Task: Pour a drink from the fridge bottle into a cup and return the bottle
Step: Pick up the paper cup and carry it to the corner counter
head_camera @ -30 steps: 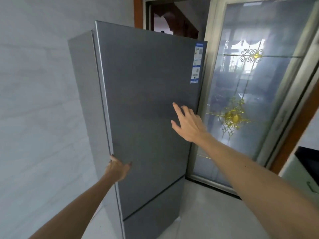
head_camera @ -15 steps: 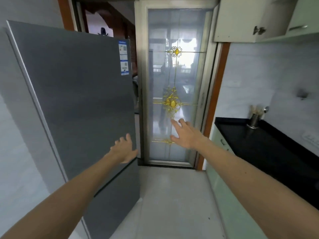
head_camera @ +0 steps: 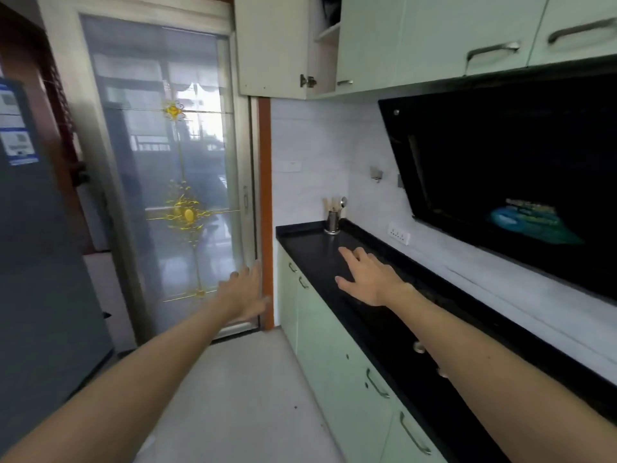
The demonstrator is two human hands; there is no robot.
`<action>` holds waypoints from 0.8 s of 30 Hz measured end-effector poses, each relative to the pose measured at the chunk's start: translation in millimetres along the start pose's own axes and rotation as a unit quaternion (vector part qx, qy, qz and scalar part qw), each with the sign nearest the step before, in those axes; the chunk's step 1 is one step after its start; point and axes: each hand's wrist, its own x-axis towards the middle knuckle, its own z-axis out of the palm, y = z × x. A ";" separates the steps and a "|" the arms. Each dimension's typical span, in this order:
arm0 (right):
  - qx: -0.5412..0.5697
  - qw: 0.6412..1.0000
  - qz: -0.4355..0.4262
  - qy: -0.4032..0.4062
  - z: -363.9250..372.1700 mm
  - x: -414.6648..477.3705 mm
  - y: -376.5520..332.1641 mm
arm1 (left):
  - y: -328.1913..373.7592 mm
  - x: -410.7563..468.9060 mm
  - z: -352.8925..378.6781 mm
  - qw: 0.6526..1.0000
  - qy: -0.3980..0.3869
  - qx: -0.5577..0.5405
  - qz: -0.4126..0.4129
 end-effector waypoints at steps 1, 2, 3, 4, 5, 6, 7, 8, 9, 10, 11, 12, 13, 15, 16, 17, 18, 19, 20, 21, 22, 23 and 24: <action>-0.004 1.000 0.019 -0.002 -0.8 -7.2 16.5 | 18.4 8.6 0.4 1.000 0.000 0.001 0.023; -0.007 0.999 0.038 -0.005 -1.2 -13.5 32.1 | 35.1 17.9 2.1 0.999 -0.003 0.002 0.045; -0.009 0.998 0.057 -0.009 -1.7 -19.7 46.9 | 51.9 26.9 4.1 0.998 -0.009 0.002 0.064; -0.010 0.997 0.075 -0.013 -2.2 -26.3 61.6 | 69.4 36.0 6.6 0.996 -0.014 0.005 0.084; -0.011 0.996 0.089 -0.018 -2.4 -32.3 73.9 | 84.6 43.9 9.1 0.995 -0.018 0.010 0.100; -0.012 0.994 0.103 -0.021 -2.4 -38.4 86.1 | 100.5 51.9 11.7 0.992 -0.019 0.015 0.120; -0.015 0.992 0.121 -0.025 -2.1 -44.8 99.5 | 118.6 59.8 14.6 0.989 -0.020 0.022 0.142; -0.016 0.990 0.140 -0.028 -1.8 -50.7 112.5 | 135.8 68.6 18.0 0.986 -0.021 0.025 0.164; -0.017 0.987 0.159 -0.033 -2.0 -56.7 125.2 | 152.8 76.2 20.3 0.982 -0.023 0.026 0.183; -0.017 0.983 0.178 -0.037 -2.7 -62.7 137.2 | 168.6 84.2 22.2 0.979 -0.025 0.027 0.202; -0.019 0.980 0.196 -0.042 -3.3 -68.6 149.1 | 183.4 92.0 23.9 0.975 -0.028 0.026 0.218; -0.022 0.976 0.211 -0.046 -4.1 -74.1 160.4 | 196.6 99.9 25.9 0.972 -0.030 0.024 0.232; -0.025 0.972 0.227 -0.050 -5.1 -79.5 171.1 | 208.9 107.8 27.9 0.969 -0.034 0.021 0.245; -0.030 0.964 0.259 -0.054 -7.4 -90.5 191.6 | 232.2 122.9 31.5 0.962 -0.045 0.013 0.270; -0.031 0.959 0.276 -0.055 -8.5 -96.6 201.3 | 244.3 129.5 33.4 0.957 -0.049 0.009 0.284; -0.033 0.954 0.293 -0.057 -9.4 -102.9 210.2 | 256.6 135.0 34.9 0.953 -0.052 0.006 0.299; -0.035 0.949 0.308 -0.059 -10.4 -109.8 218.3 | 269.4 139.9 36.4 0.948 -0.054 0.004 0.314; -0.038 0.944 0.323 -0.061 -11.2 -117.1 225.7 | 282.2 143.5 37.7 0.943 -0.055 0.002 0.329; -0.043 0.938 0.337 -0.063 -12.0 -124.8 232.8 | 295.5 147.2 40.0 0.937 -0.056 0.000 0.345; -0.050 0.933 0.351 -0.065 -12.8 -133.4 239.6 | 308.8 149.9 43.2 0.932 -0.057 -0.001 0.359; -0.057 0.927 0.364 -0.067 -14.2 -142.4 245.4 | 322.0 152.5 47.0 0.926 -0.059 -0.001 0.373; -0.065 0.921 0.378 -0.069 -15.9 -152.4 250.7 | 335.3 154.2 51.1 0.921 -0.062 0.000 0.386; -0.072 0.914 0.392 -0.069 -17.6 -163.3 255.4 | 348.1 155.0 55.7 0.915 -0.065 0.001 0.399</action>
